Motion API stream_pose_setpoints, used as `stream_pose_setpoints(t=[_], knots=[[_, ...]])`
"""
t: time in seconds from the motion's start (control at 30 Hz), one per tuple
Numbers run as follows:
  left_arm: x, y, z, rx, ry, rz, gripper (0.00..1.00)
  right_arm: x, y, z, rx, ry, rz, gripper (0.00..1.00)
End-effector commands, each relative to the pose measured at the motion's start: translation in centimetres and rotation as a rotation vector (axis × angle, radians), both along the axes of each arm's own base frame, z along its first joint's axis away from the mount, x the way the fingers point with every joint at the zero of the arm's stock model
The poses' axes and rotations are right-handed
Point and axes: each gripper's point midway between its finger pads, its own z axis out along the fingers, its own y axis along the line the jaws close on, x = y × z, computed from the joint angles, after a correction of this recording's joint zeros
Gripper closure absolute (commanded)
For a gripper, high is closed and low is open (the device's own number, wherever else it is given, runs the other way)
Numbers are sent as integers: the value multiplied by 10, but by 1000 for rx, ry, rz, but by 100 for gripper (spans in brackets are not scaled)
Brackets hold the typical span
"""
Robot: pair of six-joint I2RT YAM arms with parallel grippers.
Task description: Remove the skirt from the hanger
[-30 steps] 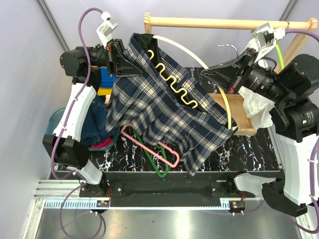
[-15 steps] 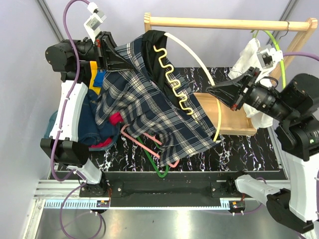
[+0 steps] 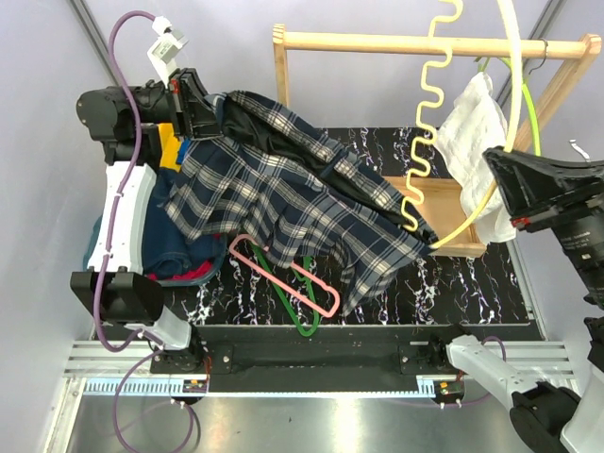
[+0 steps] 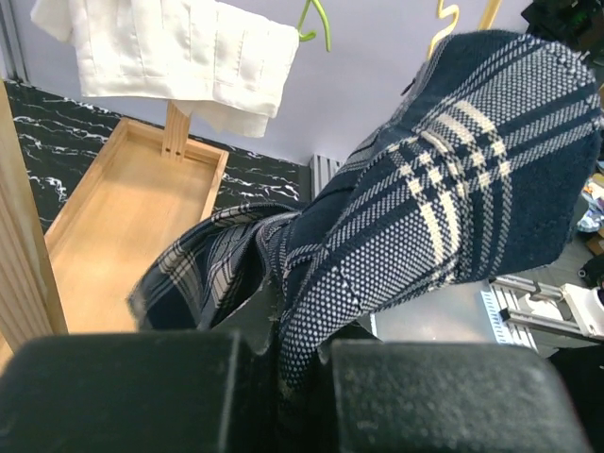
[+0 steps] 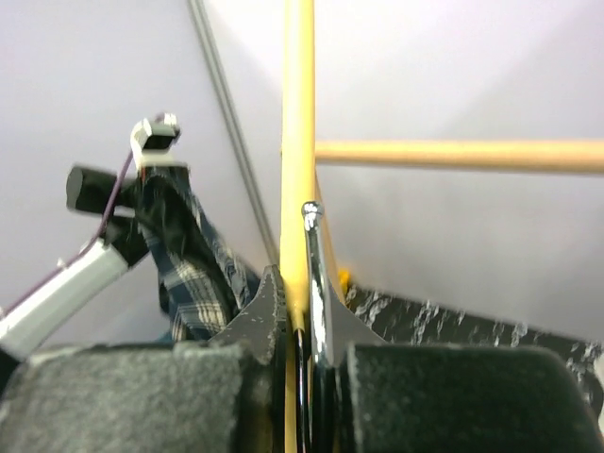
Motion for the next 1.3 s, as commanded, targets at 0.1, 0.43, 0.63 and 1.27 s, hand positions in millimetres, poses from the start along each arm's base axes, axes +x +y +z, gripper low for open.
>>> stream_pose_setpoints(t=[0.1,0.43,0.63,1.27], knots=[[-8,13,39,-62,-49,121,100,12,-42,77,236,-322,-220,100],[-62,-87,-1,-56,110,-234,100,57,39,83,374,-275,217,100],[-45,-65,78,-105,-174,-139,100,59,31,82,181,-282,84,100],[-53,123,193,-121,-785,843,100,74,35,-26,-64,-14,38,100]])
